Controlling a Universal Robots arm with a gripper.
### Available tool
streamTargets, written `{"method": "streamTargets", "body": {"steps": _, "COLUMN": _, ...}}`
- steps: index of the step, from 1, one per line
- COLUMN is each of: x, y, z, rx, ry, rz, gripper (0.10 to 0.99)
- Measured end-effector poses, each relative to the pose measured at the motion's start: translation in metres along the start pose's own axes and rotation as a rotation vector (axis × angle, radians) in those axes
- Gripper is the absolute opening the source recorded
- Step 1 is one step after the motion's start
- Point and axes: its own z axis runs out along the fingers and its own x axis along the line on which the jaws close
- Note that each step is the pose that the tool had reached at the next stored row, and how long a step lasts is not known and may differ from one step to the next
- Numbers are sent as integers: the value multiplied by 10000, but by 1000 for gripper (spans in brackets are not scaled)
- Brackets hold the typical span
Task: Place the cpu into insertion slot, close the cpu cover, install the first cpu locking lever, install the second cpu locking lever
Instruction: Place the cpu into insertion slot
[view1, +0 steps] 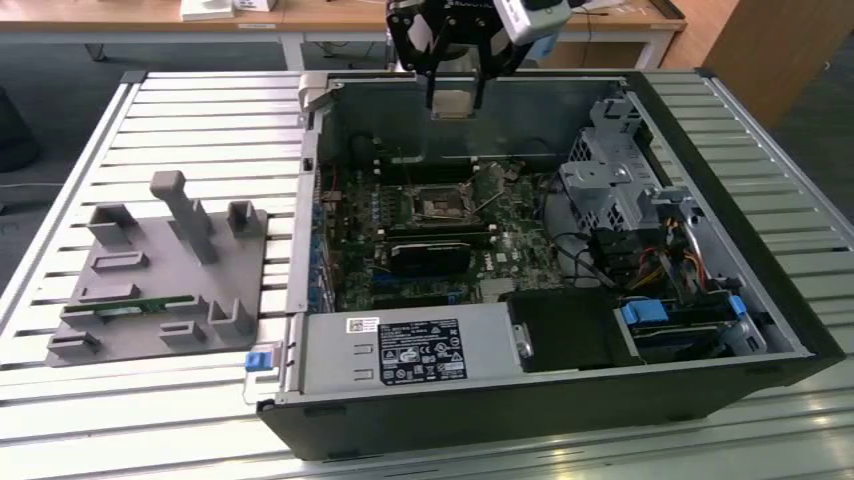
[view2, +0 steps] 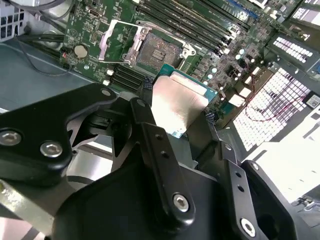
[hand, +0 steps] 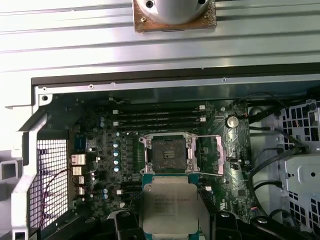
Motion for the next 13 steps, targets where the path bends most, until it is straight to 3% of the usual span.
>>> {"method": "streamTargets", "body": {"steps": 13, "x": 0, "y": -1, "z": 4, "rx": -13, "ry": -75, "rz": 845, "gripper": 525}}
